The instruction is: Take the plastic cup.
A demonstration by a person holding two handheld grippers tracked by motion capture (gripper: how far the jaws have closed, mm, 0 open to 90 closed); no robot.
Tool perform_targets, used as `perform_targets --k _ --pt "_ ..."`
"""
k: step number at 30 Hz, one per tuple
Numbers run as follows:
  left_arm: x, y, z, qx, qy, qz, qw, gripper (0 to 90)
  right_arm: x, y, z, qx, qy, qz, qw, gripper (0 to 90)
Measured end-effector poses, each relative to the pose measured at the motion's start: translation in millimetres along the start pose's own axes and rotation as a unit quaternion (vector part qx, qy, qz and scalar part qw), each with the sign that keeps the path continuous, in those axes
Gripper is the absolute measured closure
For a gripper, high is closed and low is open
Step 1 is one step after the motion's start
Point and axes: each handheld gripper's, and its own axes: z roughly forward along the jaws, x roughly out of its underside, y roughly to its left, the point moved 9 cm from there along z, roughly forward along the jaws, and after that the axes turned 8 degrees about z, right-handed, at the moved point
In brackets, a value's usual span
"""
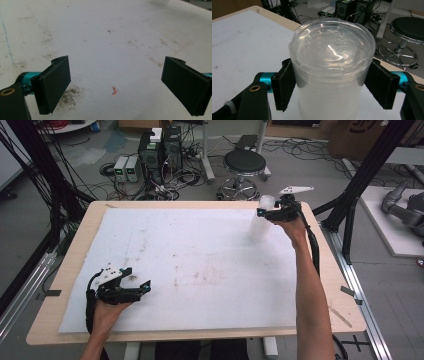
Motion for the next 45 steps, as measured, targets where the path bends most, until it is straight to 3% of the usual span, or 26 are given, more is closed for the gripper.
perform_targets --k 10,27,36,40,45 --pt "0.0 -0.2 -0.1 0.000 0.000 0.001 1.0000 8.7 0.3 0.7 -0.8 0.000 0.002 -0.001 1.0000 34.3" --pt "0.1 -0.5 0.0 0.000 0.000 0.001 1.0000 8.6 -4.3 1.5 -4.7 0.005 -0.010 0.004 0.9999 34.6" --pt "0.2 -0.3 0.1 0.000 0.001 0.000 1.0000 8.6 -22.9 5.1 -17.2 0.008 -0.032 -0.003 0.9995 34.9" --pt "0.1 -0.3 0.1 0.000 0.001 0.002 1.0000 8.7 -34.6 7.7 -22.5 0.000 -0.034 0.011 0.9994 34.8" --pt "0.1 -0.5 0.1 0.001 0.001 0.004 1.0000 8.7 -50.9 11.7 -30.6 0.006 -0.053 0.005 0.9986 35.2"
